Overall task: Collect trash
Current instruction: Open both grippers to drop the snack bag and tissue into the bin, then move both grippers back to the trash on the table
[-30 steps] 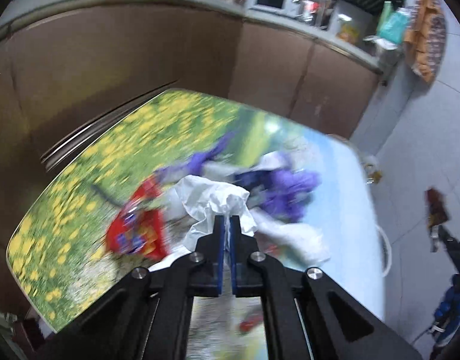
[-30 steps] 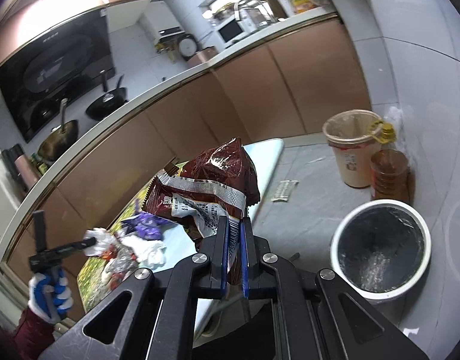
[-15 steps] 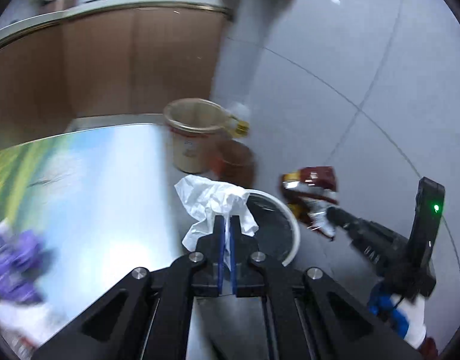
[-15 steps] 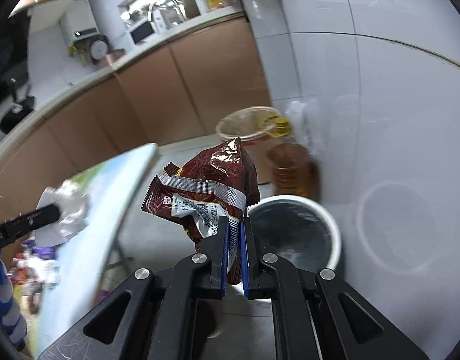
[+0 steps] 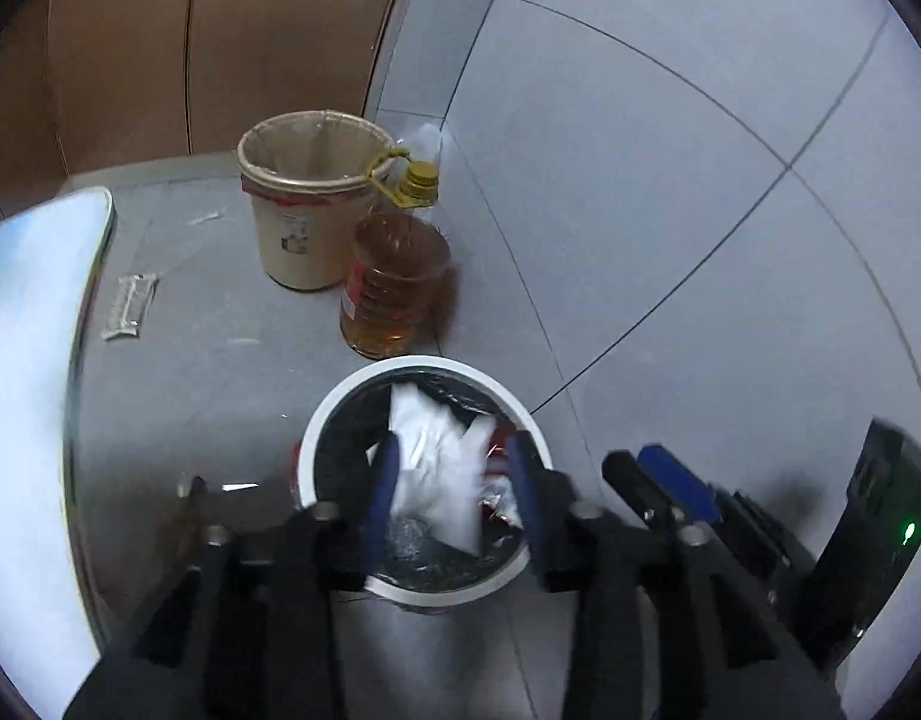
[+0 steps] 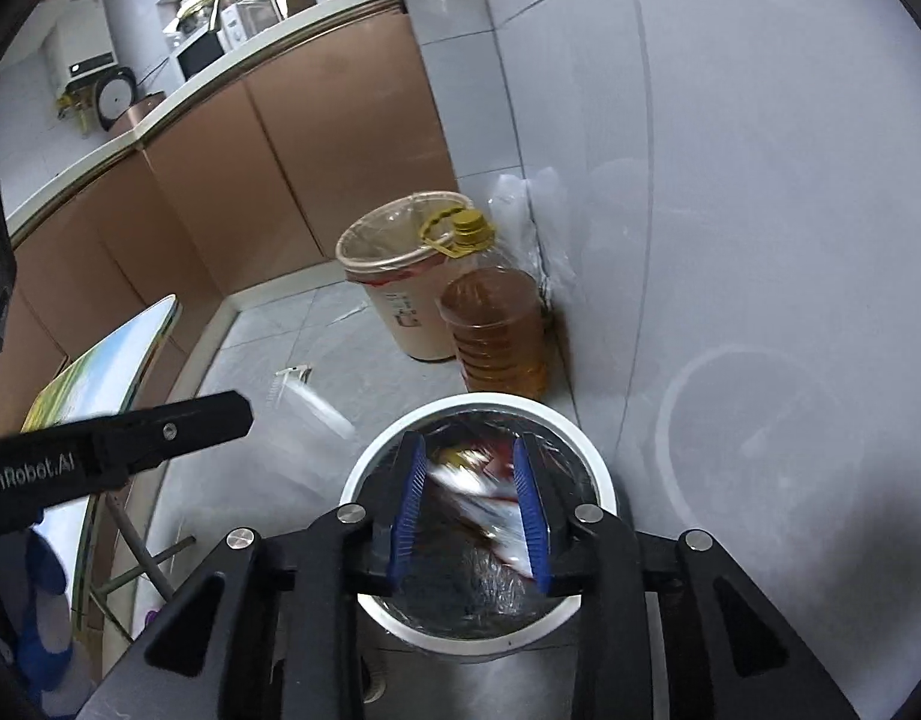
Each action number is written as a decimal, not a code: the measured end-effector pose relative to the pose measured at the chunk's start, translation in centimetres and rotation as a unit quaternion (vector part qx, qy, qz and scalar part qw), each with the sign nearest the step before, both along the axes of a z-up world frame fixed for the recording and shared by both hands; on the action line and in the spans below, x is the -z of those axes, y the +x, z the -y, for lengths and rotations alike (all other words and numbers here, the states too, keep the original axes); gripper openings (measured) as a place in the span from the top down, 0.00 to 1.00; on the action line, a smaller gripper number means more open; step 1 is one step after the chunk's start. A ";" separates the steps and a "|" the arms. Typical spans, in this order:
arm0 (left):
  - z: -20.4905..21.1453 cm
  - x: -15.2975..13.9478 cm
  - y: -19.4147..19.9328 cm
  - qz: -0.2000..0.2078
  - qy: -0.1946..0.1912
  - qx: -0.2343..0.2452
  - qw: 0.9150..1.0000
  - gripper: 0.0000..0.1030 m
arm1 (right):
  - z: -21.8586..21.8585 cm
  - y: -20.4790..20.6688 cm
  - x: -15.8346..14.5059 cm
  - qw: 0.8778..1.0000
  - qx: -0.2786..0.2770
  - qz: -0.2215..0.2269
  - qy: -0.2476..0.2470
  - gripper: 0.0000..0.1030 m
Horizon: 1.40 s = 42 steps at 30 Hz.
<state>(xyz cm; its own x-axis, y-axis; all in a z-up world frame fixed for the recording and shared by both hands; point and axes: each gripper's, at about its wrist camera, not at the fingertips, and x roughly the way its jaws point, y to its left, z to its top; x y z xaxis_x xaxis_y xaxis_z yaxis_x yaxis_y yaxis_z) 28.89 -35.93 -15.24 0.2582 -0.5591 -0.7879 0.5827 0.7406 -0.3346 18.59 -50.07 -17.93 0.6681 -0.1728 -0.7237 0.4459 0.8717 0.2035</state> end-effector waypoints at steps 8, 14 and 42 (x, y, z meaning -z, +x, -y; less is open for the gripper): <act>-3.5 -2.7 -2.1 0.030 -0.022 -0.018 0.999 0.60 | -2.0 -2.0 -2.1 1.000 -0.008 0.021 -0.010 0.58; -9.0 -7.0 -5.4 0.103 -0.033 -0.057 0.992 0.60 | -5.5 -4.2 -6.9 0.996 -0.039 0.075 -0.016 0.45; -38.7 -16.0 -19.2 0.245 -0.024 -0.270 0.931 0.51 | -25.3 -11.5 -21.0 0.942 -0.257 0.204 -0.065 0.11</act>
<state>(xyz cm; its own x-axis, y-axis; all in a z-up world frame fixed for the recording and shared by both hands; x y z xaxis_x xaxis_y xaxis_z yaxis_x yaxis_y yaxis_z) 9.65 2.77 0.75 0.8334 -0.2747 -0.4797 0.2210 0.9610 -0.1663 7.07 -24.81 3.10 0.9055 0.1805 -0.3841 -0.1347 0.9805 0.1431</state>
